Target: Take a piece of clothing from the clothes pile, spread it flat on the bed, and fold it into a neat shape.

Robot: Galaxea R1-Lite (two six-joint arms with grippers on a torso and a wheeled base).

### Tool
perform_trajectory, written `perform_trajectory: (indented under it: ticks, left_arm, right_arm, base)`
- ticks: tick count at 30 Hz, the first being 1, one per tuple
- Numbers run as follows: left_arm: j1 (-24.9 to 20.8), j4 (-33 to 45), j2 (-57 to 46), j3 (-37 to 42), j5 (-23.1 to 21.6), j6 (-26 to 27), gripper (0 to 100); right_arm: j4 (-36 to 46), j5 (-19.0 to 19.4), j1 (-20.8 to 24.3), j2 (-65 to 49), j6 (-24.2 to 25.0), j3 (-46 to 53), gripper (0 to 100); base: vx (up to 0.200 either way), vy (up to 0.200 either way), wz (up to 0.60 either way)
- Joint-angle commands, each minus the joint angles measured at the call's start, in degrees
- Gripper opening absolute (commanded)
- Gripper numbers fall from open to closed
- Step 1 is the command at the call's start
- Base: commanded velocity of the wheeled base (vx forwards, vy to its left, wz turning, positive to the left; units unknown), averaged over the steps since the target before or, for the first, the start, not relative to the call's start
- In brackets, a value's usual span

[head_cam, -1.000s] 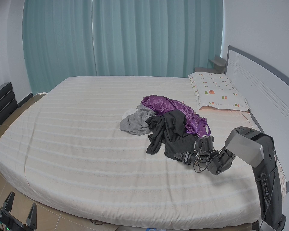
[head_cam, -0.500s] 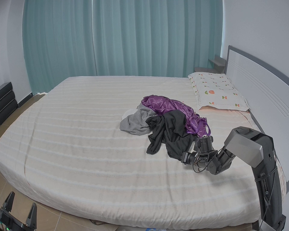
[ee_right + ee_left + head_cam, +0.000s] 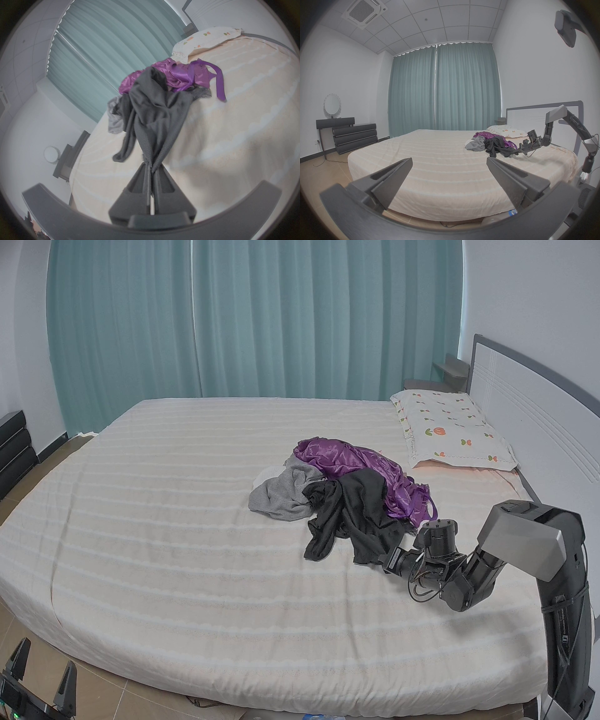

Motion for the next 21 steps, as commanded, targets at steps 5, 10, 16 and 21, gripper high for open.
perform_trajectory:
  ticks: [5, 10, 16, 21]
  left_arm:
    - [0.0, 0.0, -1.0, 1.0, 0.0, 0.0, 100]
    - [0.0, 0.0, -1.0, 1.0, 0.0, 0.0, 100]
    - [0.0, 0.0, -1.0, 1.0, 0.0, 0.0, 100]
    - [0.0, -0.1, -1.0, 1.0, 0.0, 0.2, 100]
  right_arm:
    - [-10.8, 0.9, 3.4, -17.3, 2.7, 16.4, 0]
    - [-13.9, 0.8, 6.0, -27.2, 2.7, 24.2, 0]
    - [-14.8, 0.5, 10.0, -37.7, 2.7, 30.2, 0]
    - [-14.6, 0.2, 12.6, -45.8, 2.2, 31.0, 0]
  base:
    - [0.000, 0.000, 0.00]
    - [0.000, 0.000, 0.00]
    - [0.000, 0.000, 0.00]
    - [0.000, 0.000, 0.00]
